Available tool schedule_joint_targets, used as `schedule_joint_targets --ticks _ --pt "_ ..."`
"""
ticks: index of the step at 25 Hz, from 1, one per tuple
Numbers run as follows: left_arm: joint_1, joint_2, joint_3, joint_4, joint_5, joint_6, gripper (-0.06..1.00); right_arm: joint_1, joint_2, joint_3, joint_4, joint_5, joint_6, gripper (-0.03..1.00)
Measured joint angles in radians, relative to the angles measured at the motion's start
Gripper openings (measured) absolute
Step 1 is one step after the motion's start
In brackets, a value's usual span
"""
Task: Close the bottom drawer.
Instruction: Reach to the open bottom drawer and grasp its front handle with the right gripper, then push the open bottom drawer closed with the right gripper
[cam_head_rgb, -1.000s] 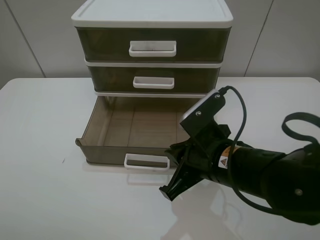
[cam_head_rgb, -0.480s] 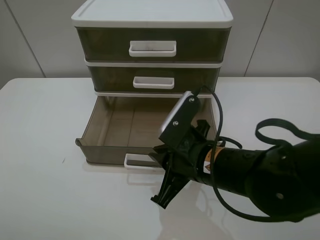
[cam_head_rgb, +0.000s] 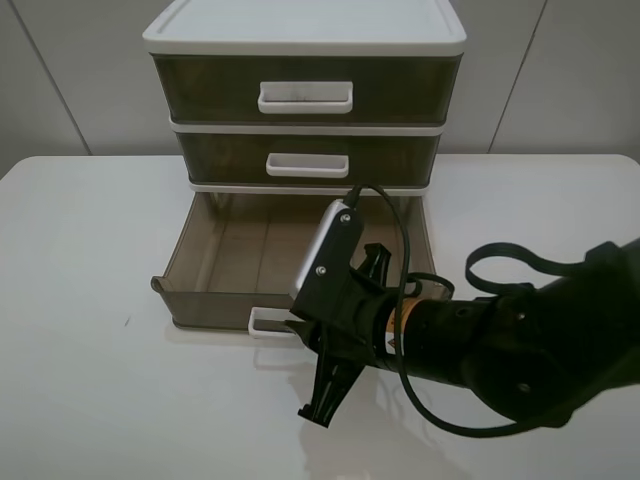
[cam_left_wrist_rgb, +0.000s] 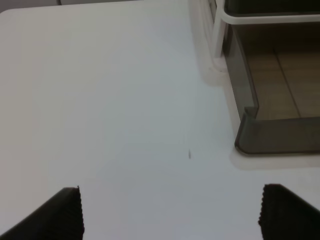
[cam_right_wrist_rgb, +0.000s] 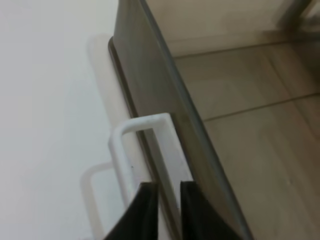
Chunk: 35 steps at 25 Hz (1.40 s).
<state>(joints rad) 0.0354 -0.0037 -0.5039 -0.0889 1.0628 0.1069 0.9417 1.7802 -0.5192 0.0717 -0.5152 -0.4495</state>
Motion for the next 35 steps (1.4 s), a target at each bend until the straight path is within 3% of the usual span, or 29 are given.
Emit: schedule_joint_targets --ticks 6,20,27,35 --pt "0.000 0.000 0.000 0.000 0.000 0.000 0.72 -0.018 0.038 -0.034 -0.072 0.022 -0.001 0.02" --pt "0.000 0.000 0.000 0.000 0.000 0.000 0.72 -0.079 0.088 -0.045 -0.083 -0.004 -0.002 0.02" --pt "0.000 0.000 0.000 0.000 0.000 0.000 0.72 -0.120 0.098 -0.045 -0.066 -0.037 -0.002 0.02" --pt "0.000 0.000 0.000 0.000 0.000 0.000 0.72 -0.119 0.142 -0.092 0.030 -0.057 -0.001 0.01"
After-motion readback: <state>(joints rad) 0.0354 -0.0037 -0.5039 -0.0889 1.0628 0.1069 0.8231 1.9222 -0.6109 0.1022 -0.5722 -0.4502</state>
